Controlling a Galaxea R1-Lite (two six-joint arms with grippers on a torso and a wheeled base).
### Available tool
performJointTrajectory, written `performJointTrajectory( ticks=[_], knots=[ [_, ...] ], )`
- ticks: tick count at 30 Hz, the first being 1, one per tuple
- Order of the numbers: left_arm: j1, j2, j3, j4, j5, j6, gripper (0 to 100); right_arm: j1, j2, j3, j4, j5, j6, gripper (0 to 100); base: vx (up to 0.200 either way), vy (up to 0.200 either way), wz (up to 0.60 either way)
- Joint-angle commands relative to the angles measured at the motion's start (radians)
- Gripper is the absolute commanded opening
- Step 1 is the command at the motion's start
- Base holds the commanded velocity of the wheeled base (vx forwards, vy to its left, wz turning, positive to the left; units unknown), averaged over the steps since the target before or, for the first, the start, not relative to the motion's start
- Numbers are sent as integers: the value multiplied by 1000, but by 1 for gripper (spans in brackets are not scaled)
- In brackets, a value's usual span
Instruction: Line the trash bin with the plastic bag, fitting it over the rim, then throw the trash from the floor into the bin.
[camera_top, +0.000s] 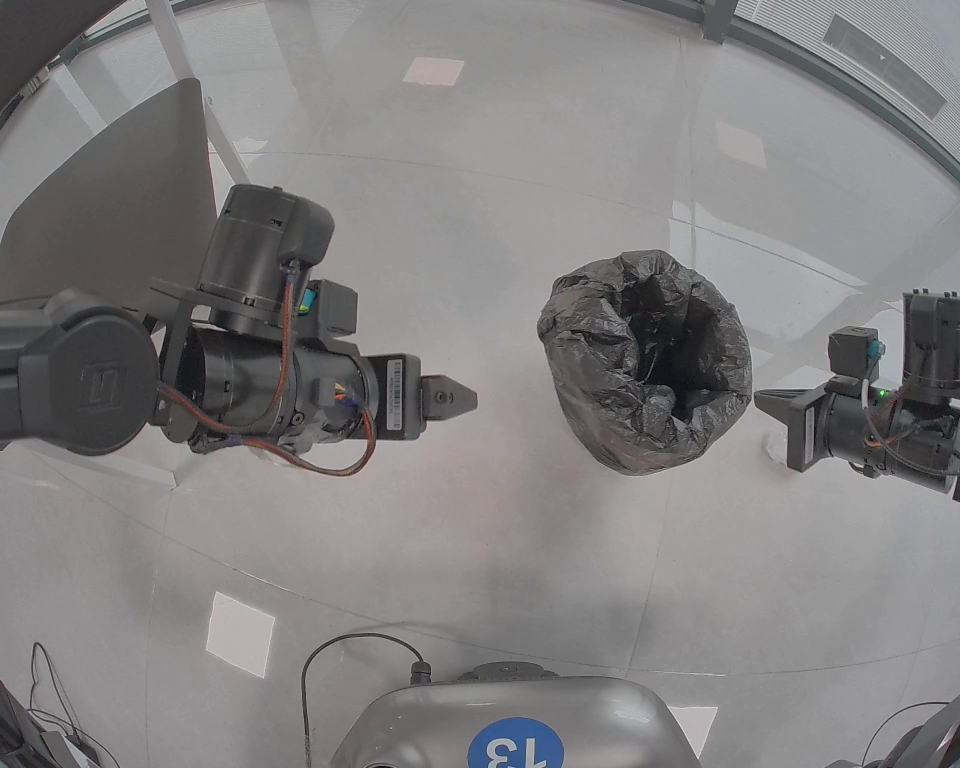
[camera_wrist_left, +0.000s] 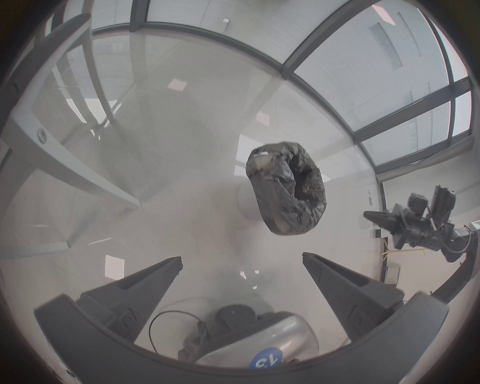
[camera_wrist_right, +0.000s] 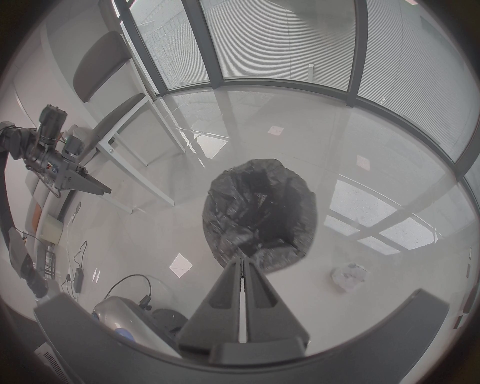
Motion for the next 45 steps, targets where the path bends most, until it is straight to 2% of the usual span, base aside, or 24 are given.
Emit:
performJointTrajectory(
  ticks=[1, 14, 18, 26, 29, 35, 41, 45],
  knots=[
    [0, 9, 7, -66, 6, 2, 100, 1, 135, -83, -27, 1, -1, 0, 0, 0, 0],
    [21, -14, 17, -75, 6, -47, 100, -7, 172, -102, -47, 0, -35, 0, 169, 169, 0],
    [18, -17, 15, -78, 7, -44, 100, -30, 196, -98, -49, 0, -81, 0, 200, 200, 0],
    [20, -19, 15, -77, 6, -47, 100, -132, 228, -62, -50, 17, -150, 0, 0, 0, 0],
    [23, -20, 17, -77, 7, -47, 100, -180, 228, -49, -66, 38, -158, 0, 0, 0, 0],
    [33, -20, 18, -77, 7, -48, 100, -261, 233, -25, -70, 76, -233, 0, 0, 0, 0],
    [47, -49, 50, -80, 7, -48, 100, -278, 301, -8, -77, 119, -258, 0, 0, 0, 0],
    [58, -71, 69, -80, 7, -48, 100, -264, 362, -26, -135, 135, -253, 0, 0, 0, 0]
  ],
)
